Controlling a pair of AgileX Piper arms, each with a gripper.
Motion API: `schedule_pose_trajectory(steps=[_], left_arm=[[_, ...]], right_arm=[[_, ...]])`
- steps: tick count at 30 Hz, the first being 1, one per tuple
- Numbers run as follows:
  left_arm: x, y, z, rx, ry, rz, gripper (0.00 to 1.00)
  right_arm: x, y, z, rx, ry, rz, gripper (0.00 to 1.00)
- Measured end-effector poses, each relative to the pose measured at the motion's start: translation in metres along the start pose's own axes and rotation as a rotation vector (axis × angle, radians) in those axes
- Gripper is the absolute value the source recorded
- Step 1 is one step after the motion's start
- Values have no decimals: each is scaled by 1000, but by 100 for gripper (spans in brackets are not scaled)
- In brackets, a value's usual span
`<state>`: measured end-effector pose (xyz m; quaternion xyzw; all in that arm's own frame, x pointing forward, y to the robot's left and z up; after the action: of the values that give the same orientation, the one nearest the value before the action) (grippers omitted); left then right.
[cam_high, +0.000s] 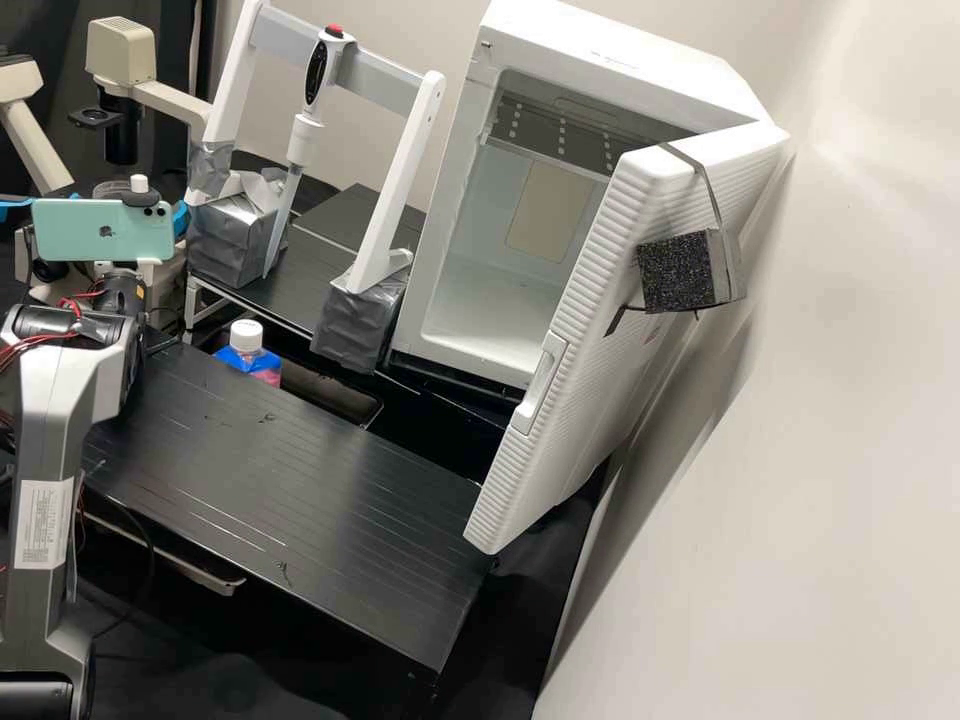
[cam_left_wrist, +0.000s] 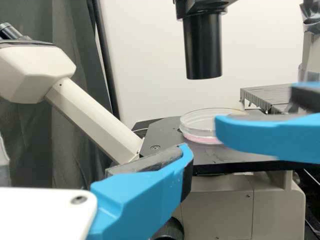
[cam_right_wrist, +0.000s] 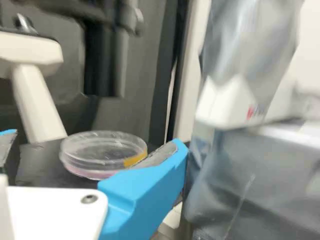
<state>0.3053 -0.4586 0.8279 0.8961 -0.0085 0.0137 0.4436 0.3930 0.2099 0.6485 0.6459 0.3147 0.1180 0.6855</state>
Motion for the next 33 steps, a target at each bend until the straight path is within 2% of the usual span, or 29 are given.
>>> schedule_pose_trajectory(steps=[2, 8, 12, 21, 28, 31, 33], left_arm=[[0, 0, 0, 0, 0, 0, 100], [0, 0, 0, 0, 0, 0, 100], [0, 0, 0, 0, 0, 0, 100], [0, 0, 0, 0, 0, 0, 100], [0, 0, 0, 0, 0, 0, 100], [0, 0, 0, 0, 0, 0, 100], [0, 0, 0, 0, 0, 0, 100]], right_arm=[[-16, 8, -6, -34, 40, 27, 100], [-58, 20, -6, -38, 27, 45, 100], [-87, 36, -23, -50, 74, 81, 100], [-150, 49, -52, -79, 107, 50, 100], [-189, 64, -60, -96, 90, 94, 100], [-202, 71, -61, -106, 26, 165, 100], [-213, 76, -60, -89, -25, 219, 100]])
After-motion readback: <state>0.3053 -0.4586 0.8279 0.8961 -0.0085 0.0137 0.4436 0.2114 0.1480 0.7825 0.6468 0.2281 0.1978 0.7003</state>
